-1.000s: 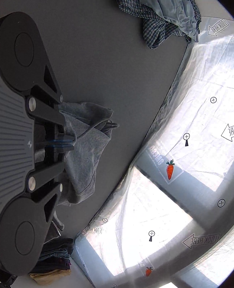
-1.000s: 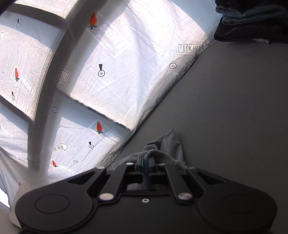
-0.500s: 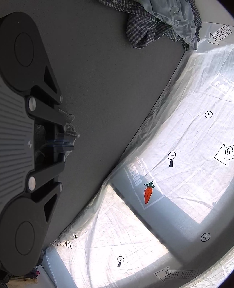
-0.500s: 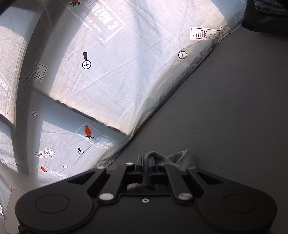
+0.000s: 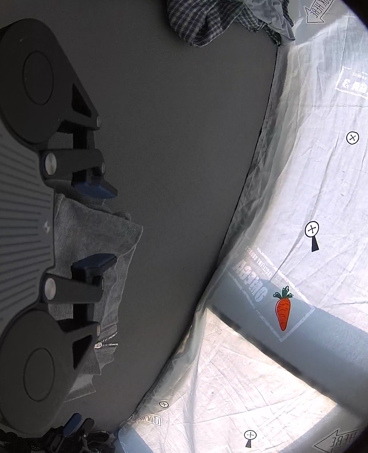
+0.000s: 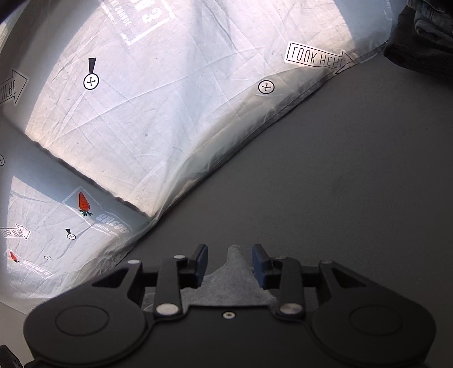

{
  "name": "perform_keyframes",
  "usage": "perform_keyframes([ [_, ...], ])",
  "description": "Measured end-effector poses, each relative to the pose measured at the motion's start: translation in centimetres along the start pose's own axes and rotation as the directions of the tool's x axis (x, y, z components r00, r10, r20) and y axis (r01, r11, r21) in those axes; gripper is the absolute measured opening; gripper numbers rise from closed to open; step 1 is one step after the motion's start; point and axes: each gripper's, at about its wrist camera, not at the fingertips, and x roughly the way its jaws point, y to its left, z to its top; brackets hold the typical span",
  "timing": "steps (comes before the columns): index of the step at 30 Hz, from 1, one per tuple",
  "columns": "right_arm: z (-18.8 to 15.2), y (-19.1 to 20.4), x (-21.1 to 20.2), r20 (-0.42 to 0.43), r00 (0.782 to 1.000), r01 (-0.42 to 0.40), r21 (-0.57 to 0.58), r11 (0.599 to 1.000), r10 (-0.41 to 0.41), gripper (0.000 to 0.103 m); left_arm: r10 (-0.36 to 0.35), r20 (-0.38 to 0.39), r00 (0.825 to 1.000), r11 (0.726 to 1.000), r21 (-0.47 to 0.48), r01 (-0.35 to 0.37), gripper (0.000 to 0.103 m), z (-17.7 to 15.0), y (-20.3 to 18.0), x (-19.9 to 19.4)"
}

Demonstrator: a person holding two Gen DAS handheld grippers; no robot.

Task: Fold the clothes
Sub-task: 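Release the hem and slide both grippers under the folded hoodie bundle, then lift the folded grey hoodie with both grippers and carry it toward the clothes stack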

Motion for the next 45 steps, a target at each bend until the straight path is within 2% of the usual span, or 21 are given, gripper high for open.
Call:
perform_keyframes([
  [1,-0.3,-0.1,0.0,-0.009,1.000,0.019,-0.013,1.000,-0.020,0.043,0.004,-0.007,1.000,1.000,0.024,-0.004,0.058,0.1,-0.4,0.5],
  [3,-1.0,-0.6,0.0,-0.030,0.999,0.045,-0.018,0.999,-0.046,0.044,0.017,-0.020,1.000,0.998,0.066,-0.016,0.058,0.1,-1.2,1.6],
  [5,-1.8,-1.3,-0.1,-0.049,0.997,0.059,-0.004,0.998,-0.059,0.044,0.018,-0.011,1.000,0.996,0.091,-0.017,0.053,0.1,-1.7,2.3],
  [6,-2.1,-1.5,-0.2,-0.055,0.996,0.064,0.002,0.998,-0.064,0.044,0.014,0.009,1.000,0.995,0.094,-0.015,0.018,-0.1,-1.8,2.3],
  [7,-2.4,-1.7,-0.3,-0.061,0.996,0.067,0.005,0.998,-0.066,0.044,0.015,0.015,1.000,0.995,0.095,-0.016,0.002,0.0,-1.8,2.3],
  [11,-3.4,-2.3,-0.8,-0.082,0.995,0.065,0.007,0.998,-0.064,0.047,0.033,0.042,0.999,0.999,0.024,-0.034,0.002,0.6,-0.6,1.5],
  [14,-3.9,-2.4,-1.0,-0.103,0.992,0.069,-0.014,0.997,-0.070,0.049,0.030,0.022,0.999,0.994,-0.105,-0.028,0.003,1.3,2.0,1.6],
  [17,-4.3,-2.4,-1.1,-0.122,0.990,0.068,-0.041,0.997,-0.072,0.053,0.040,-0.013,0.999,0.985,-0.166,-0.041,0.004,1.2,2.9,2.3],
  [20,-4.5,-2.3,-1.0,-0.151,0.988,0.037,-0.062,0.997,-0.046,0.064,0.015,-0.033,0.999,0.987,-0.158,-0.020,0.010,1.0,2.7,2.3],
  [21,-4.5,-2.3,-0.9,-0.164,0.986,0.020,-0.068,0.997,-0.031,0.066,0.002,-0.030,1.000,0.989,-0.147,-0.007,0.021,0.9,2.6,2.1],
  [22,-4.6,-2.3,-0.9,-0.175,0.984,0.002,-0.074,0.997,-0.015,0.070,-0.017,-0.032,0.999,0.991,-0.136,0.013,0.039,0.8,2.7,1.8],
  [23,-4.6,-2.3,-0.8,-0.190,0.982,-0.014,-0.077,0.997,-0.001,0.074,-0.044,-0.044,0.998,0.991,-0.126,0.038,0.049,0.6,2.8,1.6],
  [24,-4.6,-2.3,-0.5,-0.210,0.978,-0.028,-0.078,0.997,0.011,0.075,-0.076,-0.061,0.995,0.991,-0.113,0.068,0.064,0.2,2.9,1.4],
  [25,-4.6,-2.3,-0.3,-0.230,0.973,-0.041,-0.079,0.996,0.022,0.077,-0.108,-0.078,0.991,0.990,-0.101,0.100,0.071,-0.1,3.0,1.2],
  [27,-4.7,-2.3,0.5,-0.277,0.960,-0.063,-0.086,0.994,0.037,0.078,-0.191,-0.140,0.972,0.981,-0.072,0.182,0.078,-1.3,3.2,1.1],
  [32,-4.7,-1.7,1.9,-0.322,0.944,-0.111,-0.115,0.987,0.069,0.084,-0.177,-0.219,0.960,0.984,-0.039,0.172,0.084,-4.5,3.2,1.8],
  [34,-4.7,-1.4,2.6,-0.343,0.936,-0.135,-0.127,0.983,0.084,0.088,-0.231,-0.215,0.949,0.972,-0.097,0.215,0.084,-5.2,3.6,2.3],
  [37,-4.5,-0.9,3.3,-0.365,0.925,-0.173,-0.144,0.974,0.110,0.092,-0.319,-0.184,0.930,0.943,-0.157,0.293,0.102,-5.7,3.7,3.0],
  [40,-4.3,-0.6,4.3,-0.398,0.903,-0.226,-0.122,0.966,0.161,0.092,-0.314,-0.202,0.928,0.949,-0.106,0.298,0.102,-5.6,2.8,3.2],
  [41,-4.3,-0.5,4.6,-0.404,0.897,-0.241,-0.109,0.964,0.179,0.096,-0.319,-0.211,0.924,0.948,-0.084,0.308,0.102,-5.7,2.7,3.2],
  [45,-4.5,-0.6,5.2,-0.413,0.878,-0.287,-0.047,0.957,0.243,0.102,-0.370,-0.239,0.898,0.929,-0.086,0.360,0.102,-5.6,2.6,3.6],
])
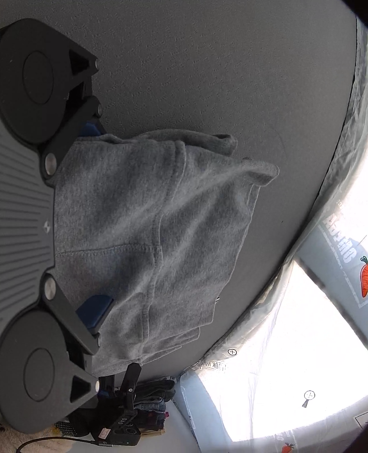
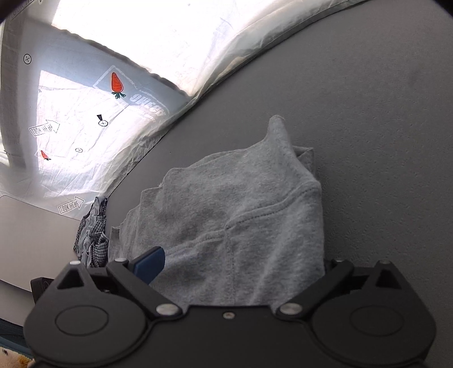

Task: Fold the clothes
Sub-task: 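Lift the folded grey hoodie with both grippers and carry it toward the clothes stack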

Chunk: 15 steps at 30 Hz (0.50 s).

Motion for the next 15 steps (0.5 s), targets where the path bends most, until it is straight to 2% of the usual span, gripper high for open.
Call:
perform_keyframes([
  [4,-0.7,-0.4,0.8,-0.016,0.993,-0.114,0.086,0.990,0.115,0.102,-0.046,-0.003,0.999,0.997,-0.058,0.046,0.102,0.0,0.2,0.3],
  [8,-1.7,0.1,1.7,-0.019,0.987,-0.158,0.114,0.981,0.161,0.102,-0.083,0.006,0.997,0.993,-0.082,0.083,0.102,-0.5,-0.4,0.7],
  [13,-3.5,0.6,3.1,-0.049,0.957,-0.270,0.210,0.939,0.286,0.101,-0.161,-0.021,0.987,0.980,-0.121,0.158,0.101,-1.0,-1.3,1.7],
  [15,-4.3,1.0,3.3,-0.042,0.944,-0.308,0.239,0.921,0.327,0.094,-0.195,-0.025,0.980,0.970,-0.155,0.189,0.099,-1.2,-1.4,1.9],
])
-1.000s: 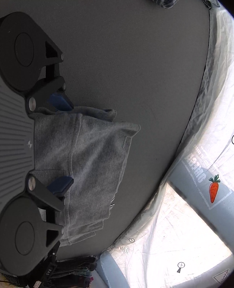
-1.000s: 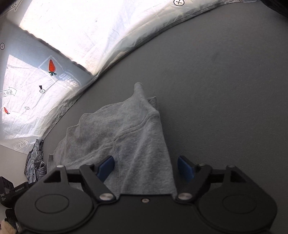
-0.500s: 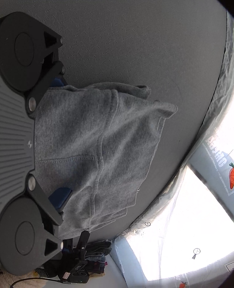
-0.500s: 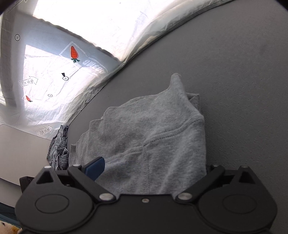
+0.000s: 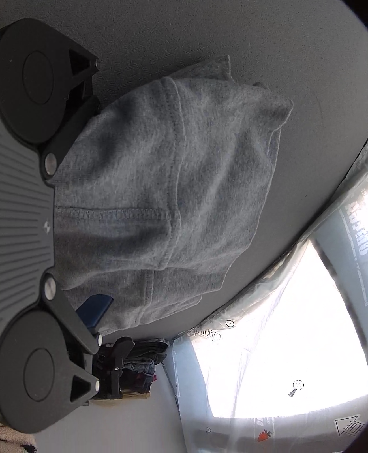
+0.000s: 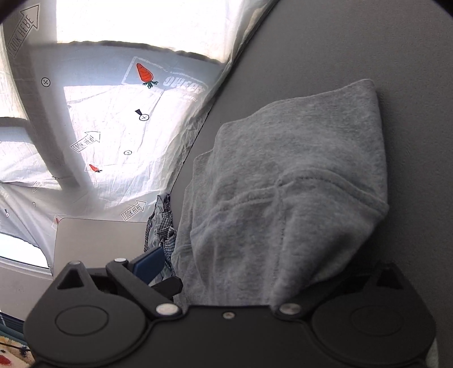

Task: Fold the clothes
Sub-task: 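Lift the folded grey hoodie with both grippers and carry it toward the clothes stack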

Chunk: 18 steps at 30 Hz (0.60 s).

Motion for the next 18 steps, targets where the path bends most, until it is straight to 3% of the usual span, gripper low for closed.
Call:
perform_keyframes([
  [2,-1.0,-0.1,-0.2,0.025,1.000,-0.020,0.047,0.999,0.019,0.070,-0.012,0.023,1.000,1.000,-0.023,0.013,0.089,-0.5,-0.3,-0.5],
  [4,-2.1,-0.1,-0.9,0.063,0.998,-0.030,0.074,0.997,0.026,0.049,0.002,0.046,0.999,1.000,-0.016,-0.001,0.066,-1.0,-0.8,-1.0],
  [7,-3.3,0.2,-1.8,0.106,0.994,-0.046,0.096,0.994,0.036,0.044,0.014,0.072,0.997,1.000,-0.026,-0.012,0.046,-1.8,-1.2,-1.7],
  [8,-3.7,0.3,-2.1,0.116,0.993,-0.049,0.099,0.994,0.038,0.043,0.014,0.071,0.997,1.000,-0.020,-0.013,0.044,-2.1,-1.3,-1.8],
  [13,-5.6,1.5,-4.3,0.160,0.984,-0.101,0.105,0.989,0.084,0.042,0.016,0.047,0.999,0.999,0.051,-0.018,0.043,-3.8,-3.5,-2.1],
  [18,-8.0,4.0,-7.6,0.238,0.958,-0.176,0.061,0.982,0.157,0.042,-0.058,0.080,0.995,0.994,0.102,0.050,0.043,-5.8,-6.0,-4.3],
])
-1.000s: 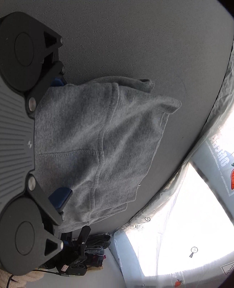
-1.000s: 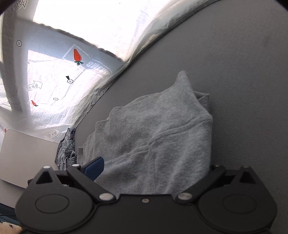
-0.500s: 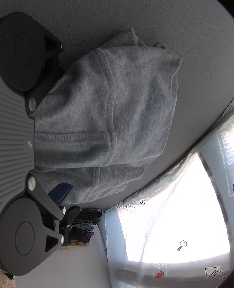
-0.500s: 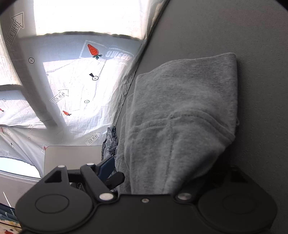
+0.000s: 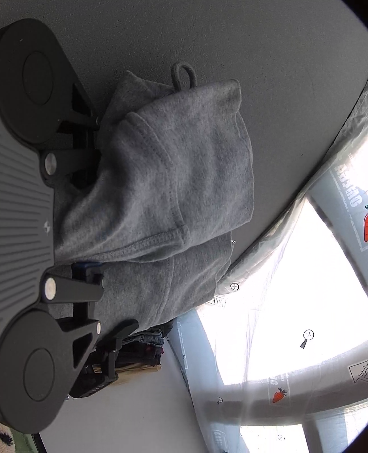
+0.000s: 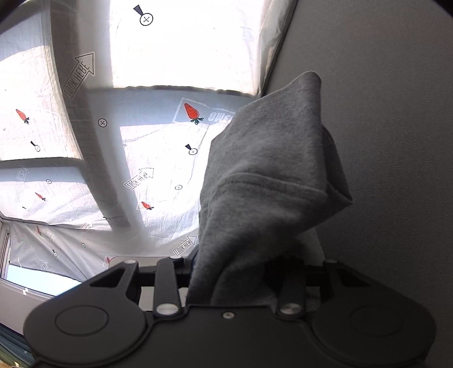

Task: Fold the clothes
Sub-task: 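Lift the folded grey hoodie with both grippers and carry it toward the clothes stack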

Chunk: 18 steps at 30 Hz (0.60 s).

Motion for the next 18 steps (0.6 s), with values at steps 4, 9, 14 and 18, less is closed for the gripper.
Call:
perform_keyframes([
  [4,-1.9,2.8,-2.6,0.065,0.996,-0.063,-0.043,0.997,0.066,0.042,-0.060,0.041,0.997,0.995,0.081,0.056,0.043,-0.7,-2.9,-2.2],
  [9,-4.1,6.7,-5.9,0.155,0.981,-0.095,-0.125,0.988,0.114,0.041,-0.163,0.075,0.984,0.978,0.144,0.152,0.043,-1.3,-5.6,-3.9],
  [14,-6.2,9.6,-9.4,0.270,0.953,-0.094,-0.181,0.979,0.141,0.041,-0.261,0.058,0.964,0.948,0.203,0.244,0.042,-1.8,-8.9,-4.2],
  [18,-6.8,10.7,-12.3,0.355,0.919,-0.104,-0.208,0.973,0.174,0.040,-0.316,0.034,0.948,0.918,0.262,0.297,0.042,-2.0,-11.9,-3.1],
])
